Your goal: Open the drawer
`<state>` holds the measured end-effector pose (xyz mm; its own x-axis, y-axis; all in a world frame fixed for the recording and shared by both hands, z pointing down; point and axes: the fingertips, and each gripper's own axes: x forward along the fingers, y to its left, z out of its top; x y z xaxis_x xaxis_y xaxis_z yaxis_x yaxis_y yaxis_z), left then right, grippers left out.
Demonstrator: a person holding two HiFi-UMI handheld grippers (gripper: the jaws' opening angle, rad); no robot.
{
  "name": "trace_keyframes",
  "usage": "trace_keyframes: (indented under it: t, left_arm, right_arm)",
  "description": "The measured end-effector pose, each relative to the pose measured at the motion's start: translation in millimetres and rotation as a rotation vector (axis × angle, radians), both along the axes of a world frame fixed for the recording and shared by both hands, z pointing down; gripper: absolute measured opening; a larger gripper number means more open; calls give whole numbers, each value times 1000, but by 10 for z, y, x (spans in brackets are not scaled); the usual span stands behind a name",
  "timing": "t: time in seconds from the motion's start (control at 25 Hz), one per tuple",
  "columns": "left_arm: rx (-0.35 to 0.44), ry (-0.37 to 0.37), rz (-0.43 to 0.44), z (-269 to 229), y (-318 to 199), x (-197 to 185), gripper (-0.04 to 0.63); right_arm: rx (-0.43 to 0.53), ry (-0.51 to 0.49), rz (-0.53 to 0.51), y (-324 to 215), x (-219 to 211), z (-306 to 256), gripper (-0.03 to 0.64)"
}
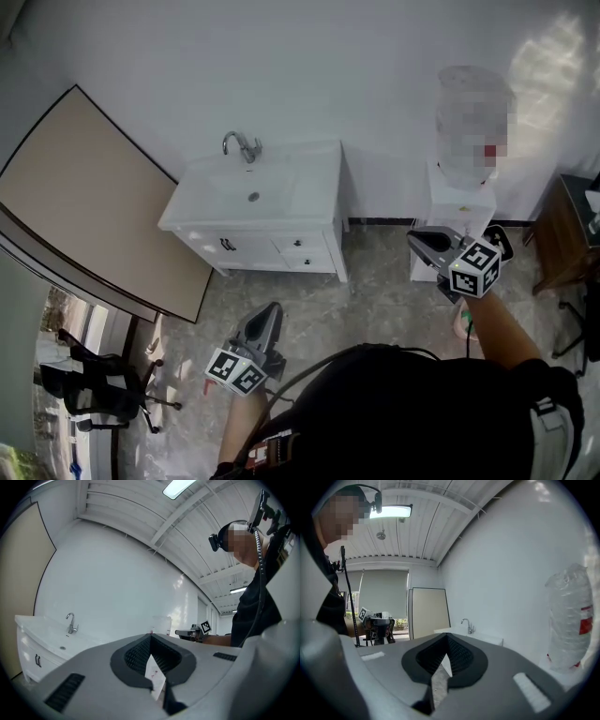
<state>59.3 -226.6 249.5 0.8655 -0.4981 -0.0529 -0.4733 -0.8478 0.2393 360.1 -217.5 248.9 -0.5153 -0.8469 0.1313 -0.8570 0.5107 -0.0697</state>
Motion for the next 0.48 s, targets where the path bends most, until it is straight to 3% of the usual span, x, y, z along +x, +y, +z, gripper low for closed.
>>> trace_keyframes:
  t: [0.24, 0.48]
  left_arm:
    - [-17, 20, 22, 120, -398, 9, 0]
    - [-6, 35, 69, 163, -1106, -271, 0]
  right_arm:
    - [-24, 6, 13, -353, -38, 113, -6]
    - [-16, 33, 65, -941, -320, 52, -6]
